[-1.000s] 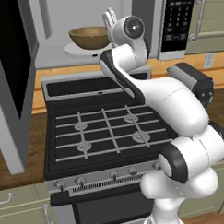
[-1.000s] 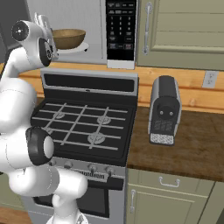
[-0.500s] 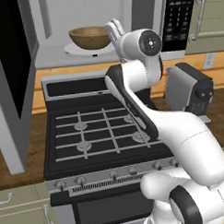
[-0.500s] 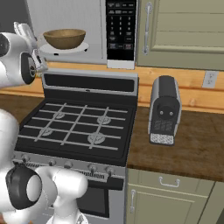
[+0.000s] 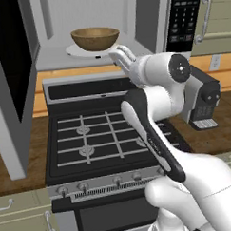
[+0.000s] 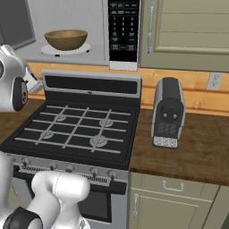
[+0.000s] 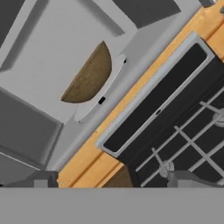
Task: Open the microwave, place the bowl with waffle inside the microwave, then close the microwave door and turn it on.
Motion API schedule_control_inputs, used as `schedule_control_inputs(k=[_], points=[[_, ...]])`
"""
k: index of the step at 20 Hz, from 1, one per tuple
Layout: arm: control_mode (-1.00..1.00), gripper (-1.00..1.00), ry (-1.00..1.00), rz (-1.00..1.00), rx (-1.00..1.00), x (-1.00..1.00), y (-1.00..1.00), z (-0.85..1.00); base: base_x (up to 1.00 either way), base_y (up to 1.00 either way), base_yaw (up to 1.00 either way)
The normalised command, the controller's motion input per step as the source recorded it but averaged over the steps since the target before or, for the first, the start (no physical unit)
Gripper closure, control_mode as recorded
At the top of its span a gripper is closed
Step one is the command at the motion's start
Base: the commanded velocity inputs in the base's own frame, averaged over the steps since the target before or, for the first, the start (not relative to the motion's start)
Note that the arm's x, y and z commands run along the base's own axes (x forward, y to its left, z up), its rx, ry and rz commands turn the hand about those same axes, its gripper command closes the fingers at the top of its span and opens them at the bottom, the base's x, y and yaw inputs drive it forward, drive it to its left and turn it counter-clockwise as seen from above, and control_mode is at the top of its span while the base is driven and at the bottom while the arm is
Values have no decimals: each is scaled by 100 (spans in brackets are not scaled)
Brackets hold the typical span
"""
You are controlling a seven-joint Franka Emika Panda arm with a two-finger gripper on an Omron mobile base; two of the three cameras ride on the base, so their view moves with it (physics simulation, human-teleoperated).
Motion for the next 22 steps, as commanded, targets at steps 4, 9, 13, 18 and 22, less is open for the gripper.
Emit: schedule_control_inputs(k=[4, 9, 13, 18, 22], points=[[-100, -100, 0, 4, -12, -73, 46, -11, 0, 0, 0], [-100, -100, -8, 0, -16, -57, 68, -25, 0, 0, 0], [-100, -100, -16, 0, -14, -32, 46, -23, 0, 0, 0], [-100, -100, -15, -2, -16, -34, 21, -30, 0, 0, 0], [-100, -100, -12, -4, -14, -36, 18, -12, 0, 0, 0]])
